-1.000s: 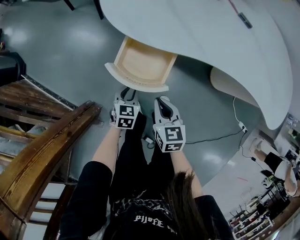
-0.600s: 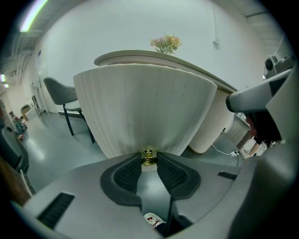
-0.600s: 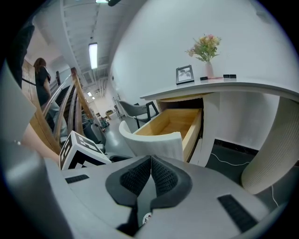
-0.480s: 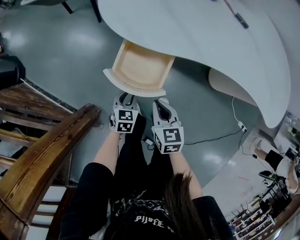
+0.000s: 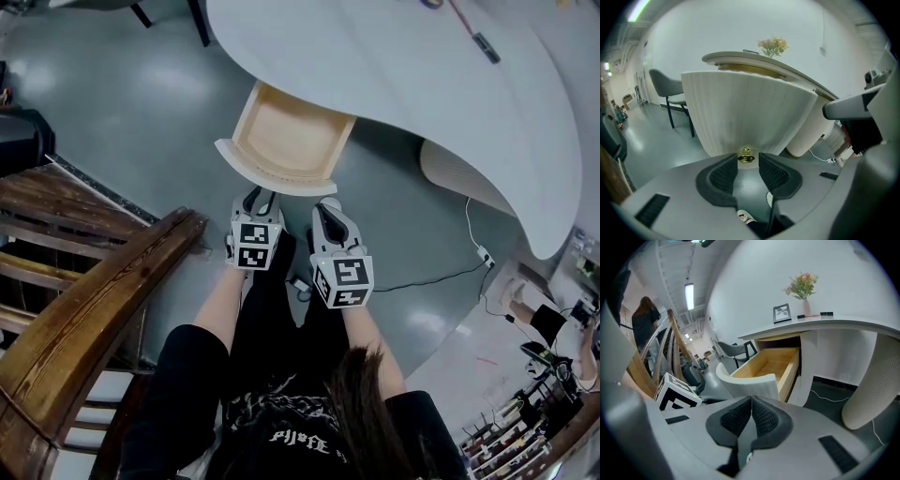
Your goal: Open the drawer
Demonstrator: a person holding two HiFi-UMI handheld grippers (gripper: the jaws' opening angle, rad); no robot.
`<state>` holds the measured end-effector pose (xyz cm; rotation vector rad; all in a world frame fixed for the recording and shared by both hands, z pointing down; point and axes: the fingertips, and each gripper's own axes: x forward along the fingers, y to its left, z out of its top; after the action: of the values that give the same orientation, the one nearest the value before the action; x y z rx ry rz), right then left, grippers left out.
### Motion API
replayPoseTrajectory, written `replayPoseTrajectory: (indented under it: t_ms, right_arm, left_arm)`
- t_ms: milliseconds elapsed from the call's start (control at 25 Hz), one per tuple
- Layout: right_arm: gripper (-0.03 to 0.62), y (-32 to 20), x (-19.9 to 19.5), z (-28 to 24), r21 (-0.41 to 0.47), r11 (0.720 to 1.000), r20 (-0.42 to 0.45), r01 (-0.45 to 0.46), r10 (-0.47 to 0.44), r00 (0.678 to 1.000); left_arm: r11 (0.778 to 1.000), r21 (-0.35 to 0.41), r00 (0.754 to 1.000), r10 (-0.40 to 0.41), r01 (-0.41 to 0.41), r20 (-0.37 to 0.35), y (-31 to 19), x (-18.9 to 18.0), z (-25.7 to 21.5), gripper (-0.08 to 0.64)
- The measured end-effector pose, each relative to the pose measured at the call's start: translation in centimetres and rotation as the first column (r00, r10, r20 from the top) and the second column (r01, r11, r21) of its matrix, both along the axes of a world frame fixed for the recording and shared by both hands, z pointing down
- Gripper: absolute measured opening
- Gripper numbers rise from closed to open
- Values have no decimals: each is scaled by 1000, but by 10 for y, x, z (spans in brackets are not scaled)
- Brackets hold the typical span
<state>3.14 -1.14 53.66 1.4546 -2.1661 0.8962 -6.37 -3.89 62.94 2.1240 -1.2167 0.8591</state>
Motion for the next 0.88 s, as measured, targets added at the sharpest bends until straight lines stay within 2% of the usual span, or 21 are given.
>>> replayPoseTrajectory:
  t_ms: [160,480,880]
  right_arm:
    - [28,1,-2,-5,-9,1000,11,-4,5,1000]
    - [29,0,-10,-28,18,1000,-2,15,-15,1000]
    - [29,4,-7,-62,47,999,-11,-15,15,1000]
  left_arm:
    - [1000,-19,998,-24,23,-57,12,2,-15,175]
    - [999,5,992,-45,46,-121,22,4,-57,183]
    - [997,70,989,30,-20,-142,30,0,-112,183]
